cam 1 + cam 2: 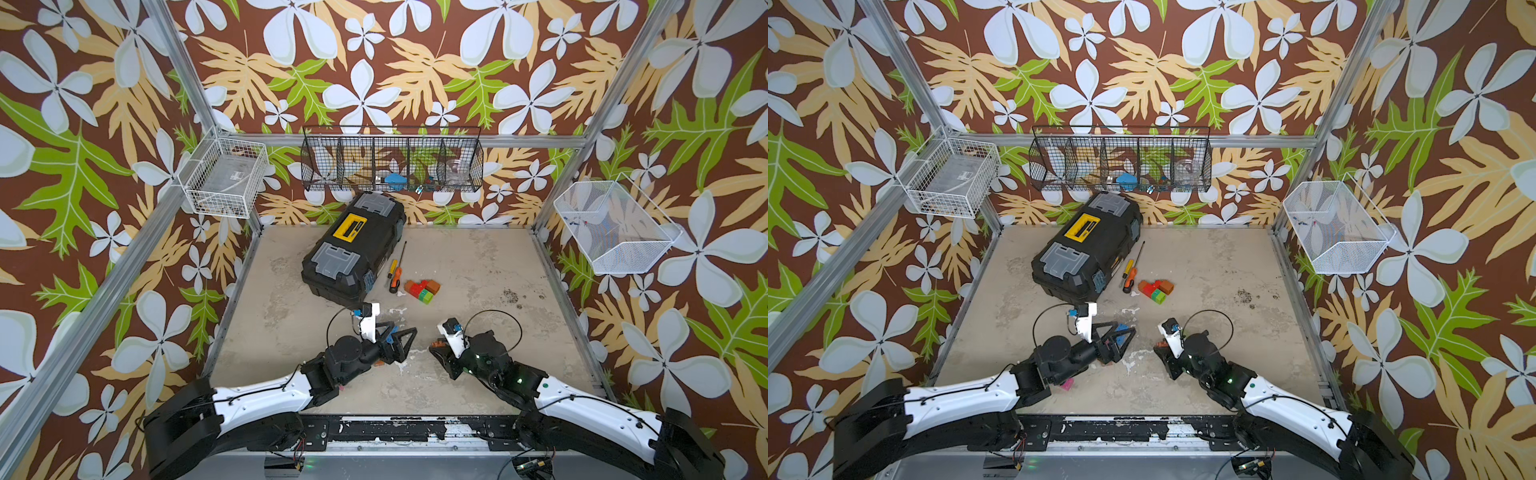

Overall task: Assemble the letter h with lego
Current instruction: Adjust the lego brick at the center of the board.

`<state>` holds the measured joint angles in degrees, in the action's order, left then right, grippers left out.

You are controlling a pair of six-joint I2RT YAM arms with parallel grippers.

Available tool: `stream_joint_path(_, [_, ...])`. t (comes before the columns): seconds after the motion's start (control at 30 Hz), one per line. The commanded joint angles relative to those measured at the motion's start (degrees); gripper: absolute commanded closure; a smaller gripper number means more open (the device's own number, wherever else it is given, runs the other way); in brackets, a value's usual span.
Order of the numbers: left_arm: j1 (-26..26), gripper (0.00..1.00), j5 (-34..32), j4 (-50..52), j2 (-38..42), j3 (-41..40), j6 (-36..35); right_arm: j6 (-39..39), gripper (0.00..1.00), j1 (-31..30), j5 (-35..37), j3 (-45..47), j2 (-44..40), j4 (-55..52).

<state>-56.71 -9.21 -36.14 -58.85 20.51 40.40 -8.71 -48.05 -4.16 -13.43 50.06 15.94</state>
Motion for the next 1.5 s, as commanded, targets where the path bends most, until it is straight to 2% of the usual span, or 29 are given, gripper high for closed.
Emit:
stream_joint_path(0.0, [0.3,0.04,-0.3,17.6,0.1,4.0,2.2,14.8,0.64,-2.6,-3.8,3.7,-0.6,22.8])
stream_joint_path(0.07, [0.3,0.03,4.2,23.1,-2.5,7.3,4.2,20.2,0.64,-4.1,-3.8,4.3,0.7,29.2])
stream_joint_path(0.17, [0.2,0.04,12.3,25.3,-4.3,9.0,6.7,27.6,0.67,-5.4,-4.2,3.4,4.2,32.4])
stream_joint_path(0.27, [0.2,0.09,13.8,30.3,-3.5,10.2,9.5,32.2,0.7,-6.5,-2.1,3.5,5.8,33.3])
stream_joint_path(0.33, [0.2,0.11,15.0,29.8,-1.5,9.4,9.8,33.6,0.69,-6.7,-0.7,4.2,6.1,33.8])
stream_joint_path(0.43, [0.2,0.12,13.7,28.4,0.7,8.7,8.5,37.3,0.7,-7.0,-0.7,2.4,6.4,28.1])
stream_joint_path(0.5, [0.2,0.12,14.0,29.1,-0.5,9.6,6.7,39.5,0.74,-8.3,0.7,1.4,6.9,26.1])
stream_joint_path(0.6, [0.2,0.13,15.9,29.8,-4.0,10.5,5.1,41.0,0.74,-9.7,1.7,2.0,7.9,27.8])
stream_joint_path(0.73, [0.0,0.15,18.3,27.3,-5.9,10.9,3.5,43.1,0.73,-11.7,5.0,1.0,9.1,24.7])
stream_joint_path(0.93, [0.1,0.31,16.4,28.2,-5.8,12.1,0.9,43.0,0.71,-12.3,2.5,1.8,3.7,23.4])
stream_joint_path(1.03, [0.1,0.42,19.1,26.8,-7.3,12.3,-0.7,44.9,0.69,-13.6,2.8,3.8,1.1,24.9])
stream_joint_path(1.07, [0.1,0.48,20.3,26.2,-7.6,12.4,-1.4,45.0,0.69,-13.9,2.7,3.9,0.7,24.9])
stream_joint_path(1.2, [-0.2,0.57,22.6,24.5,-8.2,12.0,-2.4,44.7,0.68,-14.3,2.2,3.5,1.2,23.7])
stream_joint_path(1.27, [-0.2,0.68,22.9,22.6,-8.2,11.0,-3.4,44.5,0.69,-14.2,1.5,3.6,1.9,23.8])
stream_joint_path(1.3, [-0.2,0.7,22.5,22.0,-8.3,10.6,-3.6,44.3,0.69,-14.3,1.8,3.5,2.3,23.8])
stream_joint_path(1.37, [-0.2,0.77,21.8,20.4,-8.7,9.6,-3.6,43.1,0.66,-14.2,4.0,3.4,2.3,23.2])
stream_joint_path(1.47, [-0.2,0.78,20.0,19.9,-9.7,9.2,-4.9,41.3,0.54,-14.3,6.1,5.0,1.8,24.8])
